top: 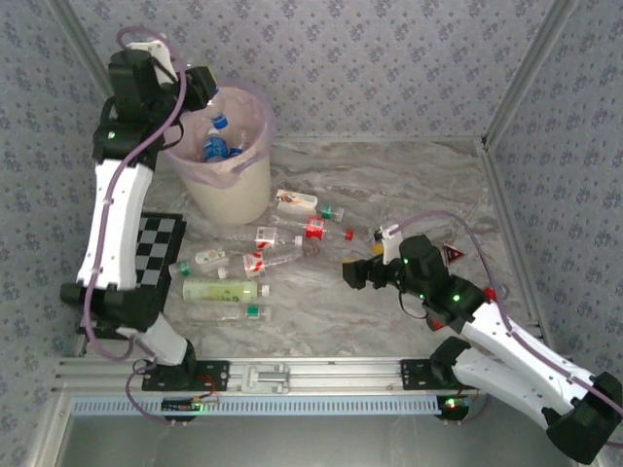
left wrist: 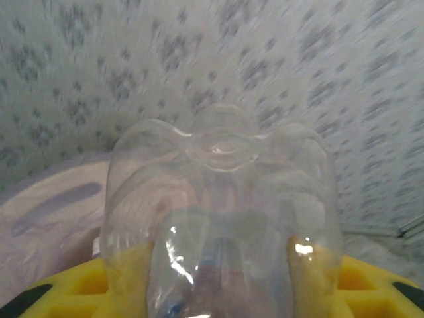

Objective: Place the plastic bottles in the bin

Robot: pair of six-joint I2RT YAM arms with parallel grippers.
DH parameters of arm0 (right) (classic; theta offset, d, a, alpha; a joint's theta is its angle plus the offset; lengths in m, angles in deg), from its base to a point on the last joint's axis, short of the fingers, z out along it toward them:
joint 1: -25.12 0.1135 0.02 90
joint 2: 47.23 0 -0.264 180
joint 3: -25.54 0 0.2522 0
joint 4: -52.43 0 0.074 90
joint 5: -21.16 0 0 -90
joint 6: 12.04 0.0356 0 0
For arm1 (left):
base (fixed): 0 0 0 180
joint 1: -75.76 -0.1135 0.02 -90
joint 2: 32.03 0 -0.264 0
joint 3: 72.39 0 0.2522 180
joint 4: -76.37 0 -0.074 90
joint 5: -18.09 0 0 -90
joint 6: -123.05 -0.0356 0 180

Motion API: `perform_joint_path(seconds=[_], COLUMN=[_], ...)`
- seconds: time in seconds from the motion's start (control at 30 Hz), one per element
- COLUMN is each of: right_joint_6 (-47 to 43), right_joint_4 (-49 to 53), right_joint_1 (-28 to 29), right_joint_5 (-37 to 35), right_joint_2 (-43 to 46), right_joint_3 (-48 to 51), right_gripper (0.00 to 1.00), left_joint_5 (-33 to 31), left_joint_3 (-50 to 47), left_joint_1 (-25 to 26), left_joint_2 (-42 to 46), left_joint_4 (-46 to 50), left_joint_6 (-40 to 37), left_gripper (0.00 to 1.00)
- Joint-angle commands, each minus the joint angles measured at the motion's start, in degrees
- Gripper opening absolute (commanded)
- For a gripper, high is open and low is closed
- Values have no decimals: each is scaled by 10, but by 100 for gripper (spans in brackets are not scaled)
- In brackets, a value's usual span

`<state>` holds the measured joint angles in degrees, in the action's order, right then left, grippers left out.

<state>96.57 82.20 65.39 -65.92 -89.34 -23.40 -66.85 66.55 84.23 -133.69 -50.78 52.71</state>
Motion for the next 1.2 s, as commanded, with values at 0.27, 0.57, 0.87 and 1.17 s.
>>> perform_joint_path(seconds=[0.27,0.57,0.87,1.17], right_joint_6=[8,18,10,-85], right_joint_4=[68,73,96,119], right_joint_1=[3,1,-3,-5], right_joint_5=[-51,-61,-69,-87], right_joint_2=[36,20,-12,-87], right_joint_3=[-5,4,-14,-67], right_gripper=[98,97,99,100], left_joint_5=[31,61,59,36], left_joint_3=[57,-61,-43,1], left_joint_1=[4,8,8,8], left_joint_2=[-167,-170,-135,-47], left_joint_4=[159,92,97,150], left_joint_6=[-71,-83,-102,-145], left_gripper=[0,46,84,99])
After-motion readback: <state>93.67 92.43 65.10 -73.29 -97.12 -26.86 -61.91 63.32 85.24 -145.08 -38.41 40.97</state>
